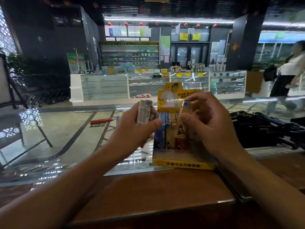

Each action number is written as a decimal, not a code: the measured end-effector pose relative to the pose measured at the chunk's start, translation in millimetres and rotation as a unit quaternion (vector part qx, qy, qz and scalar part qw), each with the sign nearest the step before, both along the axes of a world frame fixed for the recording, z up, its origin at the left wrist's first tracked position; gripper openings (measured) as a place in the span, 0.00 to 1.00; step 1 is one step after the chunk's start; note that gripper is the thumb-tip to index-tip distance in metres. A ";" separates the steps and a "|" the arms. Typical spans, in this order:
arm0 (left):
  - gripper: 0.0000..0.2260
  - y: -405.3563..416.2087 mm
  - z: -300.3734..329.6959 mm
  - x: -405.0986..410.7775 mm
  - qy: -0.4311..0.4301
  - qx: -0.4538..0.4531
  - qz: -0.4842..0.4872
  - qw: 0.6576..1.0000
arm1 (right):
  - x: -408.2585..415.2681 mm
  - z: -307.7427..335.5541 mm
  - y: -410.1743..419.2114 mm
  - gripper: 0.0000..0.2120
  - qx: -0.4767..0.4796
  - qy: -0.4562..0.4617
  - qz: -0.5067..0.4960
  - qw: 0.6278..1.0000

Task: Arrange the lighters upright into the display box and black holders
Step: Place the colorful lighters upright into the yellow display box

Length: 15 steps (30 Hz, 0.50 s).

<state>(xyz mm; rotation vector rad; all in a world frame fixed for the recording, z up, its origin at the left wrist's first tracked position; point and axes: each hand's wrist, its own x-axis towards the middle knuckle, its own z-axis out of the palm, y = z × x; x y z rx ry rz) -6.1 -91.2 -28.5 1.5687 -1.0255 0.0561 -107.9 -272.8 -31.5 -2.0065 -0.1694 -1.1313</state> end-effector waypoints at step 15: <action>0.07 9.3 -15.9 18.6 -0.032 0.050 0.067 0.996 | 11.2 -17.2 5.1 0.15 -0.228 0.037 -0.093 0.968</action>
